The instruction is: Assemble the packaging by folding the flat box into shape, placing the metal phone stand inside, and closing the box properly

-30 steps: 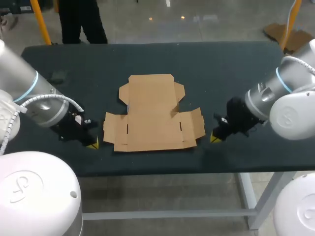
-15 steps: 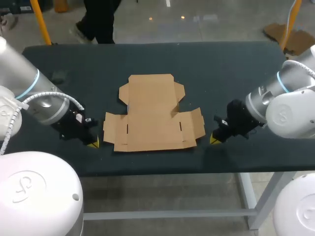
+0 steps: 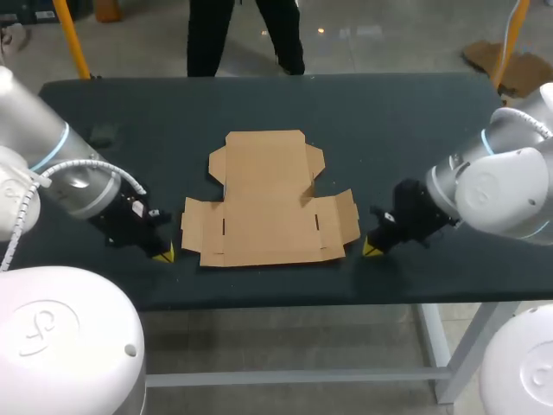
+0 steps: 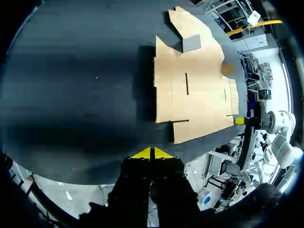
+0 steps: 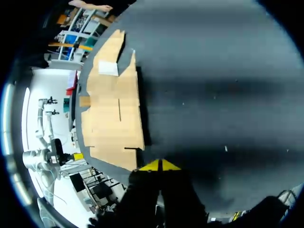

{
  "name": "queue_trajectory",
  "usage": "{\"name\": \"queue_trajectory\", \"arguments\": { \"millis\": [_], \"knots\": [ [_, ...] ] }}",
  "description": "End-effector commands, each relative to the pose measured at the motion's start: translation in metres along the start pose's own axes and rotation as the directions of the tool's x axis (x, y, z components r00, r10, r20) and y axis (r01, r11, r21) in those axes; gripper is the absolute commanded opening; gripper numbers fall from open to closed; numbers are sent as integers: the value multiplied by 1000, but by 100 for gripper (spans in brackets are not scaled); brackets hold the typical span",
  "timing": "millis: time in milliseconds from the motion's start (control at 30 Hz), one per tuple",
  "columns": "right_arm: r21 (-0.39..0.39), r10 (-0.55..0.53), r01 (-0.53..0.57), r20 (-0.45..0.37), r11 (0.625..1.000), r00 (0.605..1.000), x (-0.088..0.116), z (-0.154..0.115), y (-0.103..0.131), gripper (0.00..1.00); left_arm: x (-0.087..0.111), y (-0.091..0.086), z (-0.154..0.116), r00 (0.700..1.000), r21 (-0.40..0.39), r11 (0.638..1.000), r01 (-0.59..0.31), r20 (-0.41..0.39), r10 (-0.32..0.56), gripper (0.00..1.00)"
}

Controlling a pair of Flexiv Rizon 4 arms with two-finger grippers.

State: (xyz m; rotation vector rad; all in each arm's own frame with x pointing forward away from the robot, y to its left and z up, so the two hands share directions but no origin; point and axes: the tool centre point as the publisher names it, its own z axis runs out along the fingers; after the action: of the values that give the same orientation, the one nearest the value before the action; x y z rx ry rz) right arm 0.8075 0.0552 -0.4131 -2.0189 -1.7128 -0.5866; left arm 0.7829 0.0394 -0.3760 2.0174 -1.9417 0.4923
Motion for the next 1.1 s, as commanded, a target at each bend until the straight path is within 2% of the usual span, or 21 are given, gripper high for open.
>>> {"name": "queue_trajectory", "arguments": {
  "millis": [33, 500, 1100],
  "knots": [
    [27, 1, 0, -20, 1000, 1000, 1, 10, 5, 0, -1, -6, 9, 1000, -17, 1000, -1, 0, 1, 0],
    [53, -29, 32, -51, 998, 998, 10, 20, 3, 0, -2, -8, 19, 999, -53, 998, -23, -24, 21, 0],
    [50, -51, 56, -89, 997, 995, 16, 23, 6, 0, 1, -10, 29, 998, -94, 995, -40, -53, 35, 0]
  ]
}}
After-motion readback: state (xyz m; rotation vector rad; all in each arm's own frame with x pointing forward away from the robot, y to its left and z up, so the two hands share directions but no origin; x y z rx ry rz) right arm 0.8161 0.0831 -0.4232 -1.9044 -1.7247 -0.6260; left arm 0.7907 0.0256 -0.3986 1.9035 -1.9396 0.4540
